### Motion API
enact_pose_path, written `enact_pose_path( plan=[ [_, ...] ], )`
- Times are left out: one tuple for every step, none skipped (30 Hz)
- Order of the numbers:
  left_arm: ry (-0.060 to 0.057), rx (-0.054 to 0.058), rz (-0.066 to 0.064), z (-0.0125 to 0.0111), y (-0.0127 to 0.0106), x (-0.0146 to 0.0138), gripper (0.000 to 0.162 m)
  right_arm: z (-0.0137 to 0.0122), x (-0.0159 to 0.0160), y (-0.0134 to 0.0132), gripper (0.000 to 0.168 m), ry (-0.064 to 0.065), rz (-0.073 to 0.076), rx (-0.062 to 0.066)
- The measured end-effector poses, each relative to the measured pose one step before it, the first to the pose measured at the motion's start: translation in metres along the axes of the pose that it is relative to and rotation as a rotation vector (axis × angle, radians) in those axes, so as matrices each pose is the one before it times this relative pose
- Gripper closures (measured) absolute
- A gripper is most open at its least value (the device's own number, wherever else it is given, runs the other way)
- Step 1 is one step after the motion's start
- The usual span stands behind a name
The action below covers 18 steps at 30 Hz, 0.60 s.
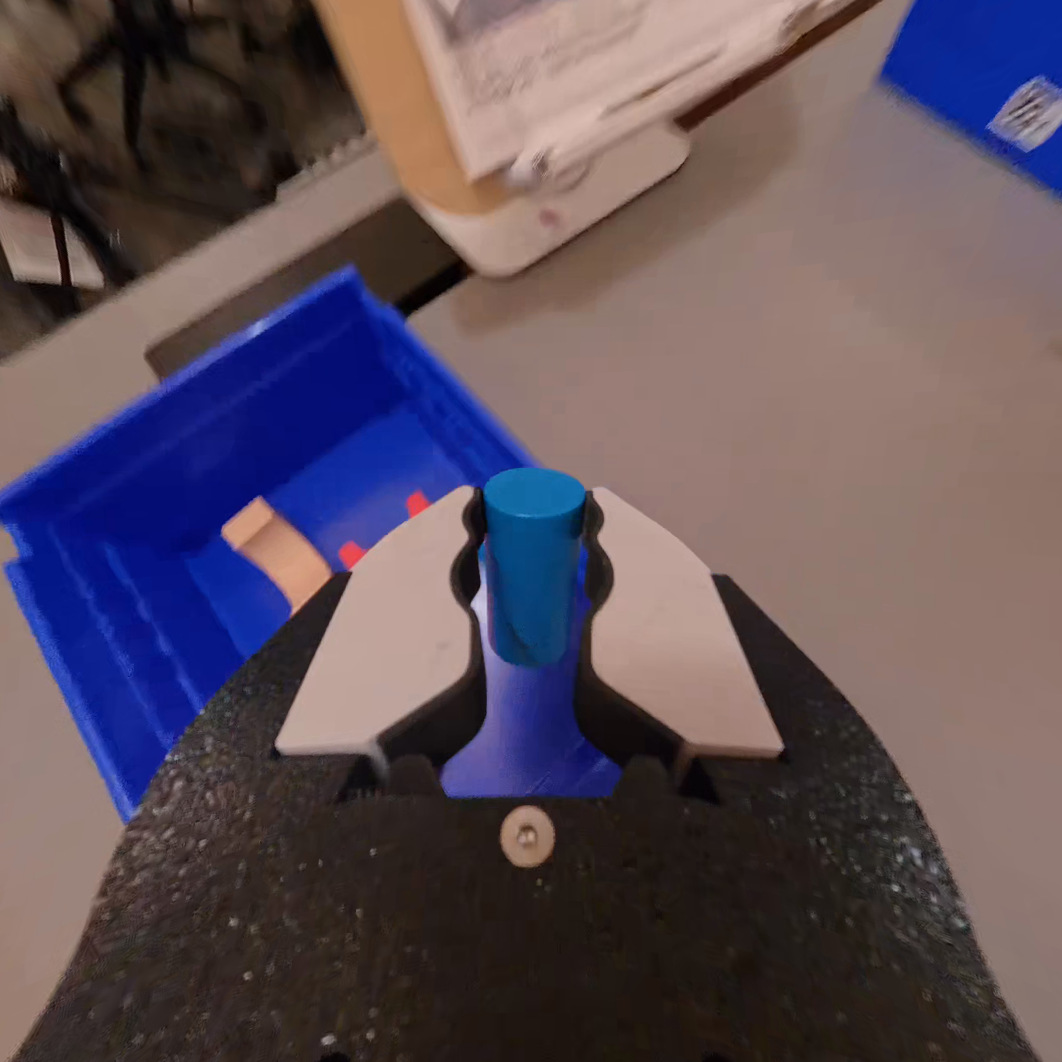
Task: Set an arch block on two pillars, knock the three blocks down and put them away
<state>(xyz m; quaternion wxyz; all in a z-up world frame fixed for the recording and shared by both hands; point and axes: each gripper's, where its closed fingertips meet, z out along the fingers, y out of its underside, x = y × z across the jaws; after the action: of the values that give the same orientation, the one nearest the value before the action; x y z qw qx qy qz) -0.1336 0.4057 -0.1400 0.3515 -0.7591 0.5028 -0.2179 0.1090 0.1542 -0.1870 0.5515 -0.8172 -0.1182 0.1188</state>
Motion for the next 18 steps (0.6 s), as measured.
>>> enact_pose_path(
  plan=[
    [0.0247,0.0499,0.0275,-0.00354,-0.01063,0.01102,0.129,0.00272,-0.00325,-0.00624,0.090,-0.0164,-0.0075,0.0168],
    [0.0286,0.0362,0.0203,-0.00133,-0.00868,0.01146,0.129,0.00350,-0.00270,-0.00532,0.090,-0.0115,-0.0019,0.0118],
    [0.0262,0.0270,0.0141,0.00033,-0.00715,0.01084,0.129,0.00402,-0.00318,-0.00410,0.091,-0.0139,-0.0028,0.0042],
    [0.0242,0.0216,0.0109,0.00157,-0.00576,0.00995,0.129,0.00432,-0.00306,-0.00282,0.091,-0.0136,-0.0072,-0.0015],
    [0.0257,0.0201,0.0074,0.00251,-0.00521,0.00965,0.129,0.00434,-0.00250,-0.00231,0.091,-0.0094,-0.0104,-0.0033],
    [0.0289,0.0229,0.0030,0.00335,-0.00516,0.00944,0.129,0.00400,-0.00247,-0.00216,0.092,-0.0094,-0.0126,-0.0028],
    [0.0332,0.0267,-0.0016,0.00414,-0.00526,0.00946,0.129,0.00351,-0.00266,-0.00204,0.093,-0.0113,-0.0127,-0.0026],
    [0.0389,0.0273,-0.0058,0.00469,-0.00490,0.00993,0.129,0.00286,-0.00265,-0.00224,0.093,-0.0139,-0.0131,0.0002],
    [0.0410,0.0281,-0.0077,0.00536,-0.00458,0.01004,0.129,0.00234,-0.00270,-0.00263,0.094,-0.0172,-0.0124,0.0044],
    [0.0409,0.0299,-0.0048,0.00609,-0.00440,0.01009,0.129,0.00194,-0.00204,-0.00304,0.096,-0.0157,-0.0074,0.0084],
    [0.0398,0.0287,-0.0007,0.00680,-0.00365,0.00988,0.129,0.00163,-0.00087,-0.00320,0.096,-0.0096,-0.0009,0.0099],
    [0.0325,0.0251,0.0025,0.00742,-0.00275,0.00847,0.129,0.00151,-0.00071,-0.00355,0.096,-0.0098,0.0046,0.0115],
    [0.0241,0.0226,0.0122,0.00784,-0.00194,0.00706,0.129,0.00119,-0.00156,-0.00371,0.096,-0.0162,0.0114,0.0127],
    [0.0209,0.0210,0.0260,0.00806,-0.00126,0.00670,0.129,0.00069,-0.00205,-0.00454,0.096,-0.0241,0.0174,0.0169],
    [0.0205,0.0208,0.0322,0.00808,-0.00085,0.00668,0.129,0.00007,-0.00220,-0.00579,0.096,-0.0272,0.0232,0.0257],
    [0.0214,0.0226,0.0302,0.00779,-0.00110,0.00700,0.130,-0.00031,-0.00118,-0.00625,0.096,-0.0235,0.0300,0.0275],
    [0.0237,0.0199,0.0261,0.00738,-0.00102,0.00713,0.130,-0.00041,0.00011,-0.00610,0.095,-0.0189,0.0304,0.0230],
    [0.0236,0.0140,0.0237,0.00691,-0.00036,0.00678,0.130,-0.00029,0.00024,-0.00589,0.095,-0.0200,0.0279,0.0200]
  ],
)
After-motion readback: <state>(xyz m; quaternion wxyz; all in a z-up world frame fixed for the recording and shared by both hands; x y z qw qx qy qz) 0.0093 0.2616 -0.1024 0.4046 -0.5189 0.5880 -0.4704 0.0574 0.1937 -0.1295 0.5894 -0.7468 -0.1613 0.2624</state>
